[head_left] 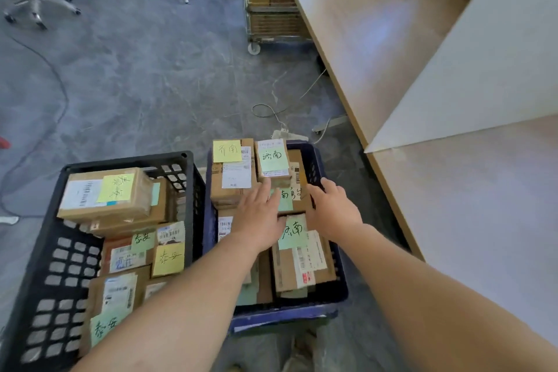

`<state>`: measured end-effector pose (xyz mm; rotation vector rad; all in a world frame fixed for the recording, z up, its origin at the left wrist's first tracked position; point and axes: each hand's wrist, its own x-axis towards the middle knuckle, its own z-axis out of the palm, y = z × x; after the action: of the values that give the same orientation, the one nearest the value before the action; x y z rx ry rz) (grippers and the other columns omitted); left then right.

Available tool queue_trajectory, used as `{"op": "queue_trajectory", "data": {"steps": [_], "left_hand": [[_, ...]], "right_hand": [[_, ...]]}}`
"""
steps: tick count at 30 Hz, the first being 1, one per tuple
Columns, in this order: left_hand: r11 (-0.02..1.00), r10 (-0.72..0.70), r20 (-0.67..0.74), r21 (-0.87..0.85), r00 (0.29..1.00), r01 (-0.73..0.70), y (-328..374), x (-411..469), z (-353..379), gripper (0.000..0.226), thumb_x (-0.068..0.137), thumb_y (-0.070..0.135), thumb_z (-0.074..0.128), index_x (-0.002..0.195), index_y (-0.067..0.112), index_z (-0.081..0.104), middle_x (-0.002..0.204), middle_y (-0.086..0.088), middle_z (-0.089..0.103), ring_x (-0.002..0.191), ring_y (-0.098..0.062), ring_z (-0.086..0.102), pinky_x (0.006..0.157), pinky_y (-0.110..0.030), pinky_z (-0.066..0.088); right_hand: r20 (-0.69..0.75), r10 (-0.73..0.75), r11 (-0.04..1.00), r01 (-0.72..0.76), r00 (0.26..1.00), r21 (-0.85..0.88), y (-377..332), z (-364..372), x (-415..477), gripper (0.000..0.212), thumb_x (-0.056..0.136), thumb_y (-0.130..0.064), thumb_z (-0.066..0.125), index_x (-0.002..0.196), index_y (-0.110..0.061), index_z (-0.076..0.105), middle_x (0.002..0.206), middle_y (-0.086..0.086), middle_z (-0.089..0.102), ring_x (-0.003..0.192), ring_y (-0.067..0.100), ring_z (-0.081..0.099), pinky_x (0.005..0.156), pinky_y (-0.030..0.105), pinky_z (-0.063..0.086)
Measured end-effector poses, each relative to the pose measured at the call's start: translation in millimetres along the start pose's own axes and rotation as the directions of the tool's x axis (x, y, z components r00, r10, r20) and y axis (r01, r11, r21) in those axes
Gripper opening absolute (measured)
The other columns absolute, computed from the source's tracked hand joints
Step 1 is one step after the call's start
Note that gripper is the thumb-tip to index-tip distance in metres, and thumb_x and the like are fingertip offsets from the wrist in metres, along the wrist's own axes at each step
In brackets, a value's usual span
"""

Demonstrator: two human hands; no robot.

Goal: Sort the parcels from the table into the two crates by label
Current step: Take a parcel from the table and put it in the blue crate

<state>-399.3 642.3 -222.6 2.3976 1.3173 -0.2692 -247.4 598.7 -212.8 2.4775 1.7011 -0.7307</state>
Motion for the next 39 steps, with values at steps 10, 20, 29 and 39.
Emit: {"op": "queue_trajectory", "data": {"steps": [10,20,29,39], "left_hand": [[0.978,0.194,0.0,0.084,0.981,-0.193,31,-92,-17,0.067,0.103,0.049,0.029,0.156,0.023,-0.003,0.162,-0.006,-0.014,0.149,-0.024,-0.014,0.121,-0.047,-0.006],[0.931,0.339,-0.04,0.157,0.94,-0.329,92,-155,-25,0.068,0.101,0.056,0.021,0.155,0.027,-0.006,0.163,-0.004,-0.011,0.149,-0.023,-0.013,0.12,-0.051,-0.006],[0.89,0.427,-0.072,0.208,0.901,-0.405,192,-234,-9,0.07,0.1,0.059,0.018,0.155,0.024,-0.01,0.162,-0.004,-0.015,0.149,-0.023,-0.014,0.119,-0.049,-0.007],[0.764,0.594,0.016,0.304,0.805,-0.569,325,-326,67,0.076,0.098,0.061,0.024,0.153,0.025,-0.015,0.16,-0.005,-0.022,0.148,-0.025,-0.019,0.119,-0.051,-0.007]], "right_hand": [[-0.161,0.151,0.981,-0.168,0.975,-0.098,-12,-13,-147,0.064,0.098,-0.054,0.041,0.153,-0.034,0.015,0.163,0.006,0.006,0.149,0.03,0.009,0.118,0.047,0.017],[-0.27,0.291,0.948,-0.315,0.918,-0.047,25,-32,-257,0.064,0.098,-0.06,0.031,0.154,-0.035,0.014,0.163,0.004,0.007,0.148,0.03,0.009,0.119,0.047,0.011],[-0.318,0.339,0.935,-0.354,0.886,0.012,98,-19,-375,0.068,0.098,-0.062,0.023,0.155,-0.031,0.005,0.163,0.007,0.001,0.149,0.029,0.006,0.119,0.044,0.011],[-0.369,0.497,0.859,-0.505,0.785,0.082,209,24,-527,0.075,0.096,-0.062,0.033,0.155,-0.028,0.002,0.163,0.01,0.0,0.149,0.031,0.009,0.118,0.044,0.015]]}}
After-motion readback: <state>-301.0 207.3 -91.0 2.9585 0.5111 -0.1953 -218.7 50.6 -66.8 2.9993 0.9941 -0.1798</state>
